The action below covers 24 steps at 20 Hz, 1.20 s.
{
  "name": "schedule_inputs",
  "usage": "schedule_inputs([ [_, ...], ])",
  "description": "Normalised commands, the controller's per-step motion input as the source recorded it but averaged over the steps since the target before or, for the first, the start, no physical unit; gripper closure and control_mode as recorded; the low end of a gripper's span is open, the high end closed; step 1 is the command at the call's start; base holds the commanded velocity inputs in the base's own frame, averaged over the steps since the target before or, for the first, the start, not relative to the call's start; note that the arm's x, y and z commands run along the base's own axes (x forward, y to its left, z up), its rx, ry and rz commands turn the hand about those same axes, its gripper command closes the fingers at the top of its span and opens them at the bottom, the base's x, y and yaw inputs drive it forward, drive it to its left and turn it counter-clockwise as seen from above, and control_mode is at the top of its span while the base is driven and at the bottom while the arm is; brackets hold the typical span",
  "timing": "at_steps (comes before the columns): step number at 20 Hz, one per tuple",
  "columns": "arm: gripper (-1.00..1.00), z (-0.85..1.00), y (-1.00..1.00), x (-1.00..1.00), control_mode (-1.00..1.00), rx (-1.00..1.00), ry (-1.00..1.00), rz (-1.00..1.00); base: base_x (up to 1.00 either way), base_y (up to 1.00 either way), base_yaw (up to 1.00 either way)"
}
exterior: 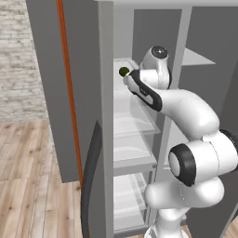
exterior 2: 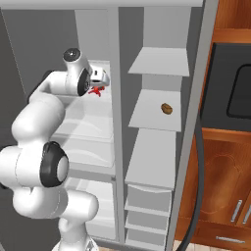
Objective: There's a fish in the fridge that needs to be moved to the freezer for freezing. Pick up the fish from the fridge, place it on any shelf in the freezer, and close the fridge and freezer doors when done.
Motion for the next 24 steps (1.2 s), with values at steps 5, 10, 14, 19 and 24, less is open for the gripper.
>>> schedule_inputs([
  [5,-1.00,-0.04,-0.03,0.25,-1.00,0.00,0.03,0.00,0.00,0.00,0.00],
  [10,-1.00,-0.11,0.00,0.20,-1.00,0.00,0.06,0.00,0.00,0.00,0.00],
  [14,-1.00,-0.23,0.00,0.18,-1.00,0.00,0.09,0.00,0.00,0.00,0.00],
  [19,-1.00,-0.29,0.00,0.09,-1.00,0.00,0.11,0.00,0.00,0.00,0.00],
  [24,-1.00,-0.11,0.00,0.18,-1.00,0.00,0.08,0.00,0.00,0.00,0.00],
])
